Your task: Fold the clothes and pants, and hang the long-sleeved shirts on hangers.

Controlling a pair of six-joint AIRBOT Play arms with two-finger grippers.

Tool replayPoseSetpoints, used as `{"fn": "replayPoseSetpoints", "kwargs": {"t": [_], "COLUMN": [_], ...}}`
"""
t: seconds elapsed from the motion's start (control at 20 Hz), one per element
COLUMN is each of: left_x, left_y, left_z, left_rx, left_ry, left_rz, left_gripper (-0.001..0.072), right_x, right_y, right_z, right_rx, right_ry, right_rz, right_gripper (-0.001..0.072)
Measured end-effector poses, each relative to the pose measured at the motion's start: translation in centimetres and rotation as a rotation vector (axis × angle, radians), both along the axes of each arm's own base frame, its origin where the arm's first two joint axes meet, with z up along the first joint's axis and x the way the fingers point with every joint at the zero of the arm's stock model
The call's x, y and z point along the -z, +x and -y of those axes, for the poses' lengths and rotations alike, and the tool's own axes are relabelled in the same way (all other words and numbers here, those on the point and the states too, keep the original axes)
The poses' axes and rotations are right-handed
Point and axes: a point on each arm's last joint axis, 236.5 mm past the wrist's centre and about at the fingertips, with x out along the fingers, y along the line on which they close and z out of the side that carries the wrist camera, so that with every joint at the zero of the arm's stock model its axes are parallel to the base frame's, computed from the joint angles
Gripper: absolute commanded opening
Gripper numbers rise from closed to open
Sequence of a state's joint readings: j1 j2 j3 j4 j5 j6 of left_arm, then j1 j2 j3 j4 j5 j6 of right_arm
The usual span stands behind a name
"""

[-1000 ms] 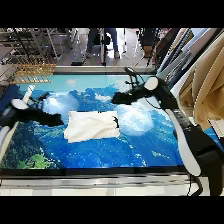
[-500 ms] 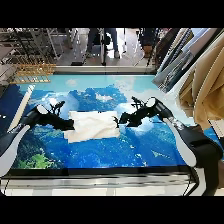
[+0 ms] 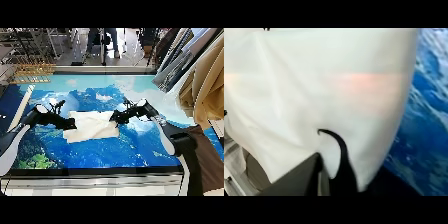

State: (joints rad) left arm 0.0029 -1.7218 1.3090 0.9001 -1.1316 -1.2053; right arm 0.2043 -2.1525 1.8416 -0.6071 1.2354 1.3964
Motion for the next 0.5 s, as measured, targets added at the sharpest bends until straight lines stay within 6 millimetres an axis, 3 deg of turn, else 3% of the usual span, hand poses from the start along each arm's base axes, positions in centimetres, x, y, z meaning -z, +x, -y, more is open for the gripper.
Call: {"fn": "replayPoseSetpoints", "kwargs": {"t": [0.15, 0.25, 0.35, 0.5], "left_x": [-1.8, -3.9, -6.5, -10.4], "left_y": [-1.9, -3.1, -4.3, -7.0], "left_z": [0.8, 0.8, 0.6, 0.4], "left_rx": [0.050, 0.086, 0.122, 0.187], "left_ry": [-0.038, -0.048, -0.054, -0.061], "left_rz": [-0.041, -0.041, -0.027, -0.012], "left_gripper": [0.0007, 0.0007, 0.0007, 0.0007], "right_x": [-2.4, -5.2, -8.9, -15.6], "right_y": [0.2, 0.7, 0.9, 1.6], "right_z": [-2.0, -1.0, 1.9, 9.0], "right_rx": [-0.060, -0.079, -0.063, 0.056], "right_ry": [0.034, 0.029, 0.023, 0.012], "right_rz": [0.051, 0.098, 0.109, 0.120], "right_gripper": [0.0012, 0.0009, 0.0009, 0.0009]}}
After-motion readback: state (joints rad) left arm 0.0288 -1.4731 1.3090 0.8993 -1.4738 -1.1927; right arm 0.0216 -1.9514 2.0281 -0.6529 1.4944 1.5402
